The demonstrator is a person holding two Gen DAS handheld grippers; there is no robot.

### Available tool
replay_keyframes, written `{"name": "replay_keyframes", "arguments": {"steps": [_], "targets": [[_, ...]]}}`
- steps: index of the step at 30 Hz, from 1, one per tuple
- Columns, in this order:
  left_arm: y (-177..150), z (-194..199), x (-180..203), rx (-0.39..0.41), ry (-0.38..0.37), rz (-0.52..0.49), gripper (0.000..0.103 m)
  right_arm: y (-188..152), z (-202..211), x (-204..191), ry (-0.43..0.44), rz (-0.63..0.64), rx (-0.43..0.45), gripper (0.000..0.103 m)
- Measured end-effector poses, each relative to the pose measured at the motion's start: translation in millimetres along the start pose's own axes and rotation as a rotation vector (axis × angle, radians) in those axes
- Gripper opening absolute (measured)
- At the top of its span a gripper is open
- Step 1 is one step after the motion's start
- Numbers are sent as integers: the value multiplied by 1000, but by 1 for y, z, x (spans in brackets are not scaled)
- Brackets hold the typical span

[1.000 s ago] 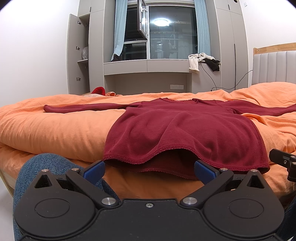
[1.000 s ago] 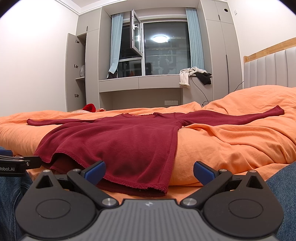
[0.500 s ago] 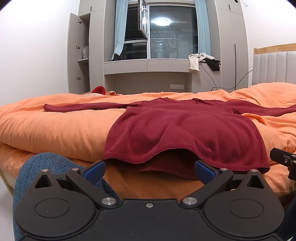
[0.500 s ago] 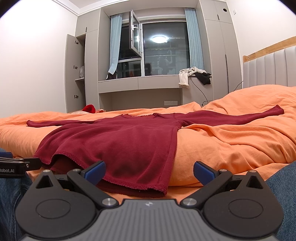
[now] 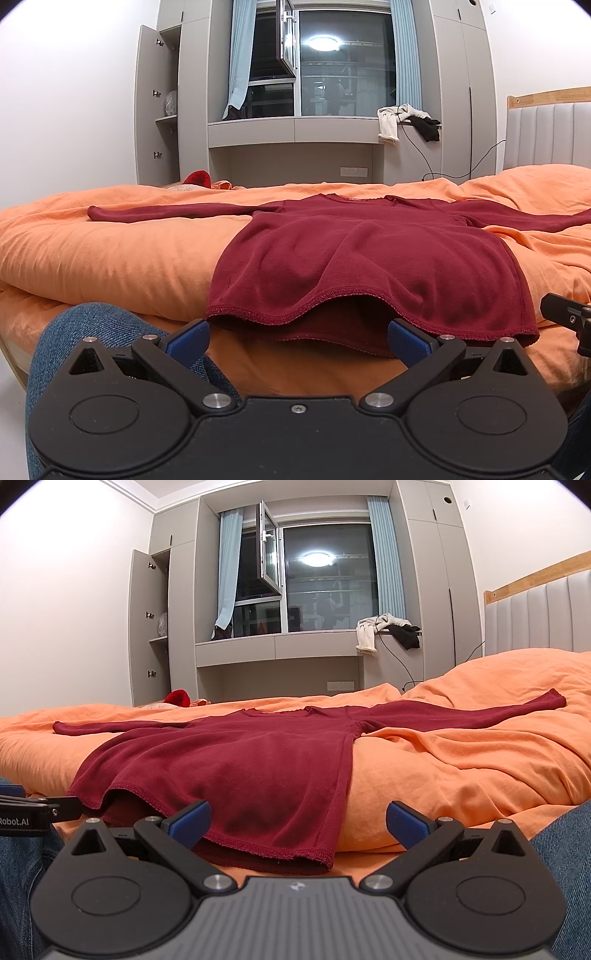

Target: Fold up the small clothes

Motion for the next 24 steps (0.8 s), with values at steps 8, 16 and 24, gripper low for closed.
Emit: {"name": "replay_keyframes", "arguments": {"steps": [8,16,24], "targets": [[0,0,0,-4,1,1,102,0,-1,0,-2,-2,-1,103],[0,-1,0,-12,-1,2,102,-1,-1,0,-3,-4,-4,103],[0,-7,-1,-37,6,-3,102,-2,-3,-1,-1,-5,-17,103]]}}
Point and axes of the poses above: each gripper's, at about its wrist camera, not at the fingertips, and z roughly against the way its jaws point, x to its right, y to its top, the point moved 10 cm from there along -z, roughly the way its jaws point, and after that the axes turned 9 degrees about -x, right-handed, at the moved point
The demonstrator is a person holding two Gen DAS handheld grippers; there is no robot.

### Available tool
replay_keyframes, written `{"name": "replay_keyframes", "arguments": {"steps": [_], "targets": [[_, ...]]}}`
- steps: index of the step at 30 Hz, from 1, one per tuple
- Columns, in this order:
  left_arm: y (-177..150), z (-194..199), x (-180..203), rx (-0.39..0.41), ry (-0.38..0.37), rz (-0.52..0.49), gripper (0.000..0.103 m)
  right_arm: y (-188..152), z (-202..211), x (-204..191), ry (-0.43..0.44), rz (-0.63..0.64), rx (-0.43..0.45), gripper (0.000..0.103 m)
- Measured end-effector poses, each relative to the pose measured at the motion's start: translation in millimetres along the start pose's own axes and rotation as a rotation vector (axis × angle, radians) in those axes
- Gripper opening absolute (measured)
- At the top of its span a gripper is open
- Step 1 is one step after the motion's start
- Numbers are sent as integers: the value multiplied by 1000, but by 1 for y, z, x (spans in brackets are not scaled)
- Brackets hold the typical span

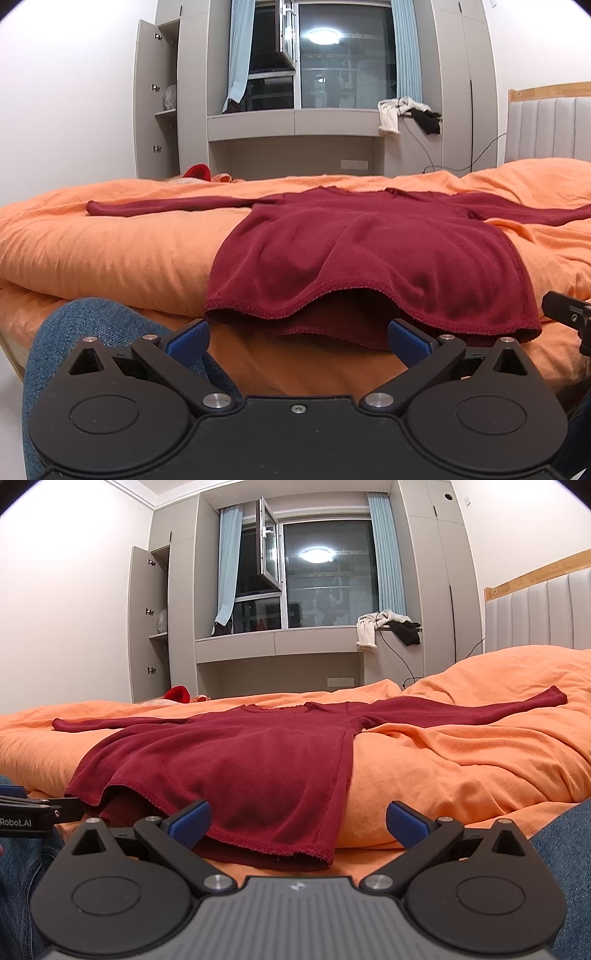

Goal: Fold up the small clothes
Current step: 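Move both tools over the sweater, right tool toward a sleeve cuff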

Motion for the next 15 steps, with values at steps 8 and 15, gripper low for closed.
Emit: {"name": "replay_keyframes", "arguments": {"steps": [8,15], "targets": [[-3,-12,8,-78,26,-40,102,-11,-18,5,-36,-23,-113,103],[30,-24,29,-91,-2,-67,102,3,-29,18,-12,-78,-180,103]]}}
Point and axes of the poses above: each gripper's, at about its wrist camera, not at the fingertips, and z roughly against the way its jaws point, x to its right, y to its top, the point moved 10 cm from there along -z, roughly the way its jaws point, and after that the axes turned 9 degrees about -x, right-handed, at the moved point
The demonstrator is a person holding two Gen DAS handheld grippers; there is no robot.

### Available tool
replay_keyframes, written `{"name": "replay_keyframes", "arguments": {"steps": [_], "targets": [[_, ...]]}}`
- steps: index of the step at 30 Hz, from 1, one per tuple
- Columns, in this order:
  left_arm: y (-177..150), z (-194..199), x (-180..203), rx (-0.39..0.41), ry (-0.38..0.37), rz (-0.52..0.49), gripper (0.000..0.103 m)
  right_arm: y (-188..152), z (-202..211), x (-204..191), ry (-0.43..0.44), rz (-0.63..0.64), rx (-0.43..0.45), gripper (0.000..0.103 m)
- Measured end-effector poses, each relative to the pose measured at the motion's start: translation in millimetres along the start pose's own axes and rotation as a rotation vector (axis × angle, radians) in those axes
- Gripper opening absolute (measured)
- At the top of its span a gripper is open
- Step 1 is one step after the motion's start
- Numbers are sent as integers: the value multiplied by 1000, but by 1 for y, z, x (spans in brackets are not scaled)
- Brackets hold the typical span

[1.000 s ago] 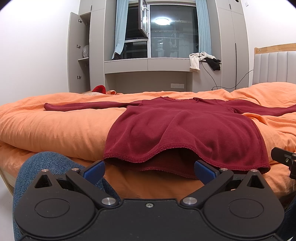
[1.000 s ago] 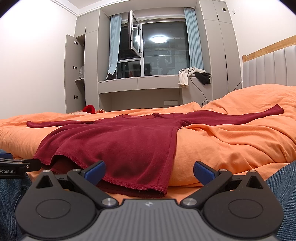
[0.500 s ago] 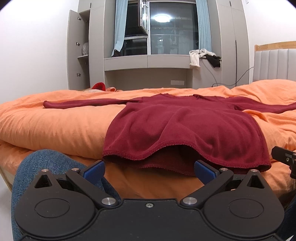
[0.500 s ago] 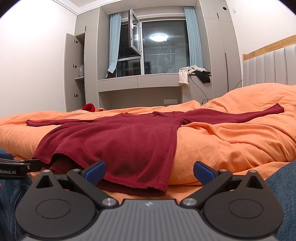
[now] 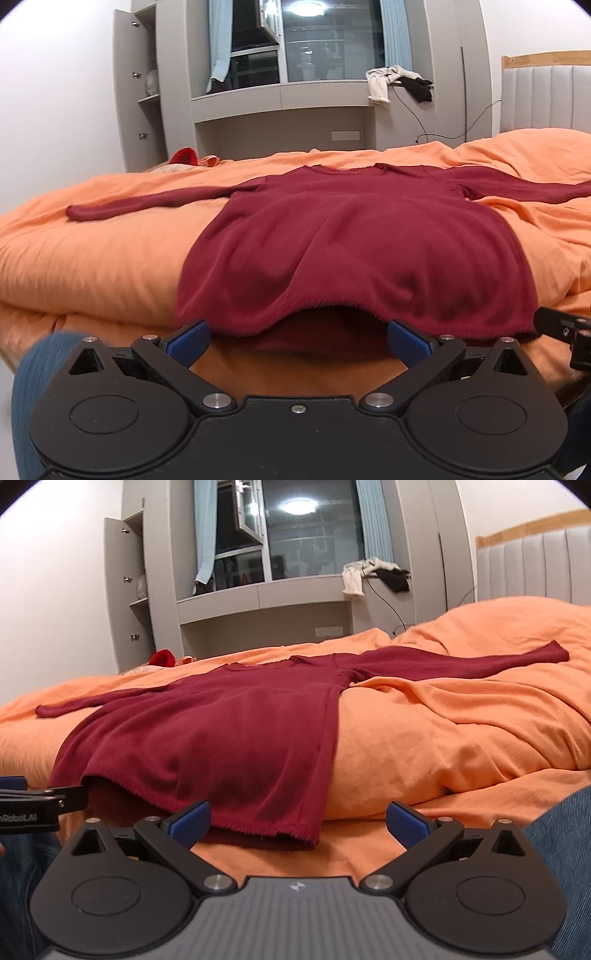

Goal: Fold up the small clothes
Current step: 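Move both tools over the sweater, right tool toward a sleeve cuff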

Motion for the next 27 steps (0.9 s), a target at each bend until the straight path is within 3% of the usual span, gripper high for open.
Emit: {"name": "replay_keyframes", "arguments": {"steps": [5,12,18,21,27], "targets": [[42,-11,18,26,-6,-42,102,32,-4,17,5,5,29,103],[99,-44,46,31,-55,-28,102,96,-19,57,-42,18,145,103],[151,-100,68,56,-45,-33,102,145,-44,91,38,-12,189,103],[166,-133,78,22,-70,-59,102,168,-54,110,-5,21,226,103],[192,-179,85,24,-103,-78,102,206,-94,187,-95,-67,258,103]]}}
Point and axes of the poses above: each gripper's, at about its wrist camera, not at the fingertips, and z roughly against the way its jaws point, x to its right, y to its top, the point moved 10 cm from there along -z, roughly the way its jaws point, and after that the axes turned 9 degrees about -x, right-handed, at the moved point
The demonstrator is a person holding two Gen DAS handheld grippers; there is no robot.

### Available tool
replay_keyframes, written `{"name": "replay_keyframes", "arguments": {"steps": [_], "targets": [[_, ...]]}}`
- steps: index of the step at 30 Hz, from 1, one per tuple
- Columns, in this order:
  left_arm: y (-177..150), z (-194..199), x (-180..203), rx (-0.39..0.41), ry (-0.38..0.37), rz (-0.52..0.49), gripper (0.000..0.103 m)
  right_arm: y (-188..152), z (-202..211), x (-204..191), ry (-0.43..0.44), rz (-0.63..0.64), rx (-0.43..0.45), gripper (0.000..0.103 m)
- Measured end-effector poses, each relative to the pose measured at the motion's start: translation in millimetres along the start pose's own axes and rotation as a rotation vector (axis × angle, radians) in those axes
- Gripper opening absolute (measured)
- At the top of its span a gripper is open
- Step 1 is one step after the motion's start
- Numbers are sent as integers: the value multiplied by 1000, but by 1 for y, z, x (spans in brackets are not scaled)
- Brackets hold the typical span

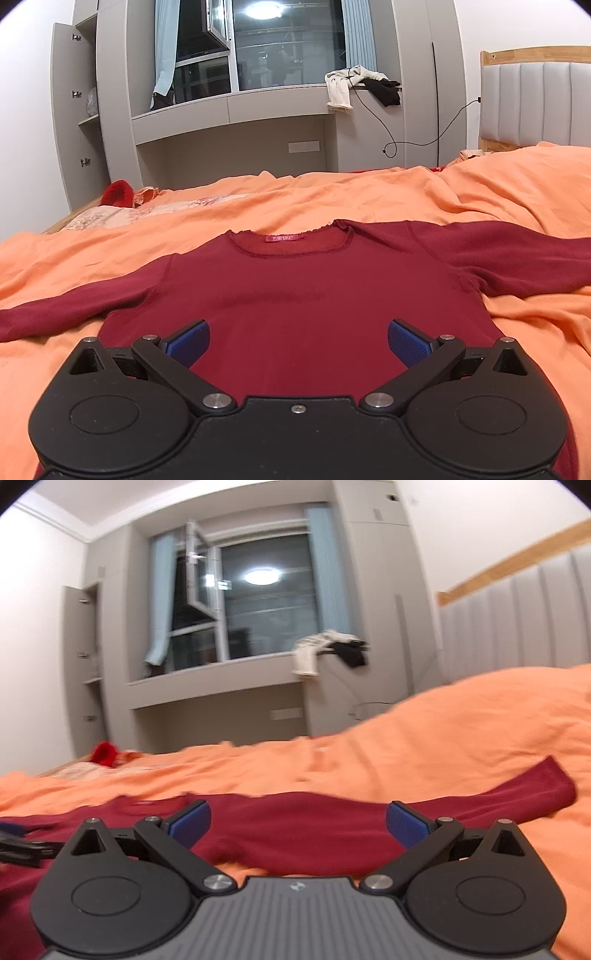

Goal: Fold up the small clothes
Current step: 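Move both tools over the sweater, right tool toward a sleeve cuff, then grasp the sweater sleeve cuff with the right gripper and lay it across the body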

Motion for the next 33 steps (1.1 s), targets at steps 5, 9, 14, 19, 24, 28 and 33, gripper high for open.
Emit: {"name": "replay_keyframes", "arguments": {"steps": [5,9,14,19,24,28,33], "targets": [[-13,-25,-15,7,91,26,102,-13,-28,77,-276,-58,-34,103],[-25,-28,-21,-26,74,46,102,-21,-25,121,-389,-154,-20,103],[-32,-32,-25,-39,59,49,102,-24,-34,146,-394,-199,-38,103],[-39,-39,-38,-85,9,124,102,-21,-57,179,-367,-369,-24,103],[-42,-43,-44,-101,-15,166,102,-13,-63,207,-367,-520,64,96],[-42,-42,-43,-104,-20,156,102,-14,-67,220,-442,-536,76,72],[-35,-37,-47,-92,-31,163,102,-18,-69,234,-475,-605,69,20]]}}
Point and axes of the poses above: each gripper's, at about its wrist camera, not at the fingertips, and z roughly against the way its jaws point, x to its right, y to its top, the point moved 10 cm from there along -z, roughly the way its jaws point, and after that the axes turned 9 degrees about -x, right-handed, at the moved point
